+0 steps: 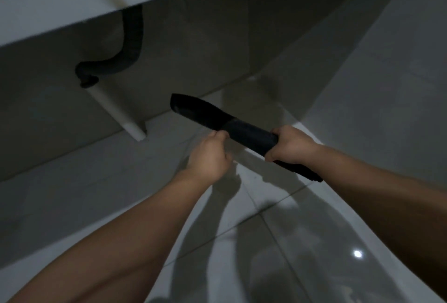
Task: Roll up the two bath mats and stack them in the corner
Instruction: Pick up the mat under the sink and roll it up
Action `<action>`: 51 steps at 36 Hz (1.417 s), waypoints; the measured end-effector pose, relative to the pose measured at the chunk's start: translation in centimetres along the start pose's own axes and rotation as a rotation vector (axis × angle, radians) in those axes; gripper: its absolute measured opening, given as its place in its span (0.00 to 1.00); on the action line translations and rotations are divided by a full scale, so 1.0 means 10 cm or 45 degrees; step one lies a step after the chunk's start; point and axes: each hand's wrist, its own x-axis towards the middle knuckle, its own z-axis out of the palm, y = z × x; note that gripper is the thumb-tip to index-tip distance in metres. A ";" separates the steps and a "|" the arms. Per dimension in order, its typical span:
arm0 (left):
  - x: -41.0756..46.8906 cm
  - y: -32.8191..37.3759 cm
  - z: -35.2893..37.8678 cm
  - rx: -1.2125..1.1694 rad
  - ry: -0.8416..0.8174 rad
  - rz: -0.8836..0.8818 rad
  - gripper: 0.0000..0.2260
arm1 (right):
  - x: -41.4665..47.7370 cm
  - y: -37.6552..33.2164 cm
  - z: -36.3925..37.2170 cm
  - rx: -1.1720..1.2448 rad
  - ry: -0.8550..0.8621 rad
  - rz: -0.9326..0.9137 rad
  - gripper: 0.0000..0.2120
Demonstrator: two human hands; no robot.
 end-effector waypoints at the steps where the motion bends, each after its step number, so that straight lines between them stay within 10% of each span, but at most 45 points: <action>1: 0.08 0.09 0.05 -0.120 -0.017 -0.101 0.20 | 0.04 0.06 -0.04 0.037 0.010 0.014 0.20; 14: 0.86 1.19 0.58 -1.809 -0.170 -0.789 0.19 | 0.40 0.61 -0.41 0.533 0.028 0.033 0.15; 20: 1.19 1.13 0.91 -1.655 -0.151 -0.695 0.17 | 0.67 0.91 -0.29 0.627 0.098 -0.066 0.20; 25: 1.56 1.02 1.24 -1.576 -0.032 -0.757 0.17 | 0.71 1.26 -0.06 0.088 0.259 -0.334 0.38; 42: 2.43 1.14 2.18 -0.934 -0.217 -0.574 0.22 | 1.33 2.34 0.37 -0.340 0.504 -0.601 0.35; 45: 2.48 1.13 2.29 -0.879 -0.282 -0.572 0.21 | 1.49 2.43 0.37 -0.355 0.434 -0.527 0.23; 51: 2.39 1.08 2.51 -0.915 -0.226 -0.430 0.25 | 1.70 2.46 0.43 -0.412 0.090 -0.142 0.29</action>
